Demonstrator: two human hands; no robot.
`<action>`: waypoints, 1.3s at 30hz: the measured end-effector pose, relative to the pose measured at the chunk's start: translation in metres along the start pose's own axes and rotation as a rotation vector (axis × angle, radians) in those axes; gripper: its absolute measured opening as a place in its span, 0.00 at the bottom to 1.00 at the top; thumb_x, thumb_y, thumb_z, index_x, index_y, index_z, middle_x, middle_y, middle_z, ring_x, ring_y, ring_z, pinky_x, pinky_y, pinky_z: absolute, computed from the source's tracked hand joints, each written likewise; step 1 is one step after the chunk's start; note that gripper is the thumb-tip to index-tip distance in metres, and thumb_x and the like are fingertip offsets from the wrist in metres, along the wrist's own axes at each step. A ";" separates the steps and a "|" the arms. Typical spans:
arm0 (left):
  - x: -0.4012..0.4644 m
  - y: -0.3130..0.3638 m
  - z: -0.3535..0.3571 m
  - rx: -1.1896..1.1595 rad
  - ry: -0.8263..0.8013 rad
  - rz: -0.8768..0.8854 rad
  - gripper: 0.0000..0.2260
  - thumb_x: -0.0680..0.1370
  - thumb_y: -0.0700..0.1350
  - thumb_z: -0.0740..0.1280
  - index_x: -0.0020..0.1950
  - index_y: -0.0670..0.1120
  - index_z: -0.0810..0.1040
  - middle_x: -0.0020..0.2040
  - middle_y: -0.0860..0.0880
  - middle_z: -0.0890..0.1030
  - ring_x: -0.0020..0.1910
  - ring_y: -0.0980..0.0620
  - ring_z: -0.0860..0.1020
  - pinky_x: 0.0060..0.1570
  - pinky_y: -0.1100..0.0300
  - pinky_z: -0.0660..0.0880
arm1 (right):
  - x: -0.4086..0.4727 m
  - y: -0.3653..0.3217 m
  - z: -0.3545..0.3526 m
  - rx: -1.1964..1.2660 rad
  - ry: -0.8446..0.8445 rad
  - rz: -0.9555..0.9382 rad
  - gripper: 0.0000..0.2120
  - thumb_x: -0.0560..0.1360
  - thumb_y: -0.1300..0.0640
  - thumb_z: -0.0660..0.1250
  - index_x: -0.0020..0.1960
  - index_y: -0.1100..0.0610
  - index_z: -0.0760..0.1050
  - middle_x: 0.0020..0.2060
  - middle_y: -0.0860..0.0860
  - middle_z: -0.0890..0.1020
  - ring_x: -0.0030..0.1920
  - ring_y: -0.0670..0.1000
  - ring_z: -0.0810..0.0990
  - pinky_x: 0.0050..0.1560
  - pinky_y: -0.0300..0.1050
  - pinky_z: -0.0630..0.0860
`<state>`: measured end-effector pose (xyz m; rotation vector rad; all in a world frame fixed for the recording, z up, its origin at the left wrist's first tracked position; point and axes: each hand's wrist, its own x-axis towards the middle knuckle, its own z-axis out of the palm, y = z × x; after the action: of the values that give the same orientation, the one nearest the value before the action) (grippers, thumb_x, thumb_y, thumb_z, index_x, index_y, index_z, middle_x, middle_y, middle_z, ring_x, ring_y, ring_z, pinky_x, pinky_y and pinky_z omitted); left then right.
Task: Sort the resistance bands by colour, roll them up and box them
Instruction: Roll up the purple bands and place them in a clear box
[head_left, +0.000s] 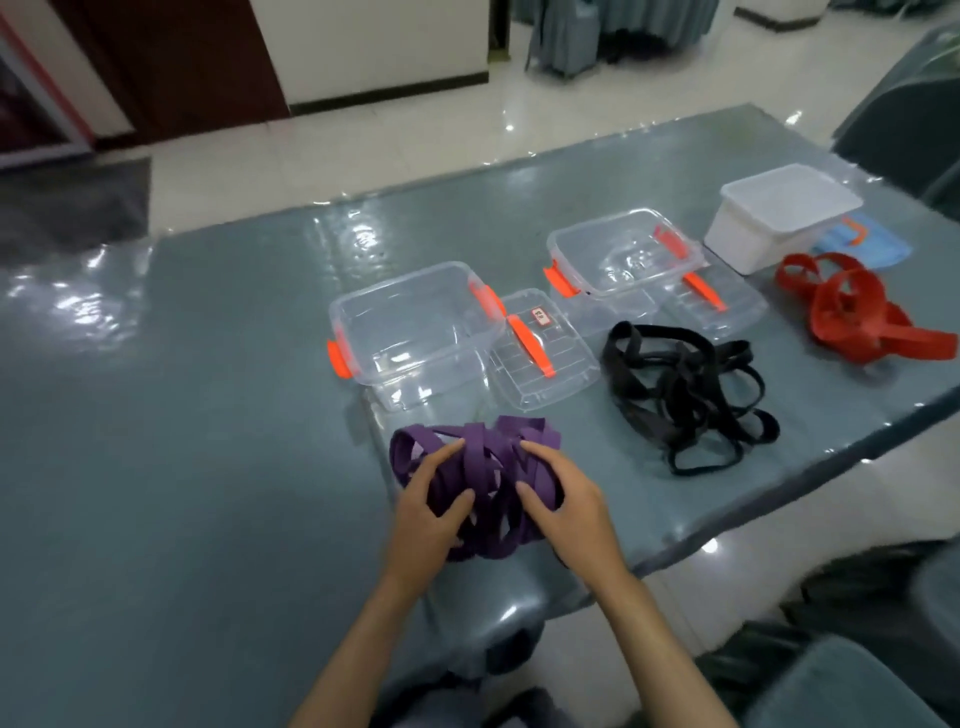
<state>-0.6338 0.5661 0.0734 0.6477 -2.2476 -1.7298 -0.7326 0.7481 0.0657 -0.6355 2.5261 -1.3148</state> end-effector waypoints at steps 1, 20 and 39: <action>0.004 -0.015 0.002 0.027 -0.011 -0.040 0.27 0.78 0.37 0.73 0.72 0.59 0.75 0.69 0.54 0.79 0.67 0.55 0.79 0.68 0.53 0.76 | 0.005 0.011 0.005 -0.040 -0.033 0.026 0.22 0.79 0.49 0.71 0.71 0.42 0.72 0.66 0.36 0.78 0.63 0.41 0.79 0.65 0.49 0.76; -0.015 -0.109 0.047 0.245 0.274 -0.729 0.37 0.78 0.42 0.70 0.84 0.52 0.57 0.80 0.36 0.62 0.78 0.37 0.62 0.77 0.46 0.62 | 0.077 0.120 -0.008 -0.273 -0.402 0.291 0.32 0.80 0.38 0.65 0.78 0.48 0.60 0.62 0.58 0.82 0.62 0.62 0.81 0.60 0.54 0.77; 0.017 -0.037 0.101 0.119 0.165 -0.215 0.12 0.76 0.44 0.76 0.57 0.56 0.82 0.49 0.60 0.86 0.49 0.62 0.84 0.54 0.55 0.81 | 0.091 0.086 0.003 0.314 -0.594 0.130 0.39 0.76 0.43 0.74 0.78 0.38 0.54 0.35 0.45 0.82 0.38 0.44 0.82 0.44 0.41 0.79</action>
<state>-0.6860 0.6366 0.0083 1.0528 -2.2466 -1.5742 -0.8346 0.7462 -0.0062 -0.6581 1.8133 -1.2151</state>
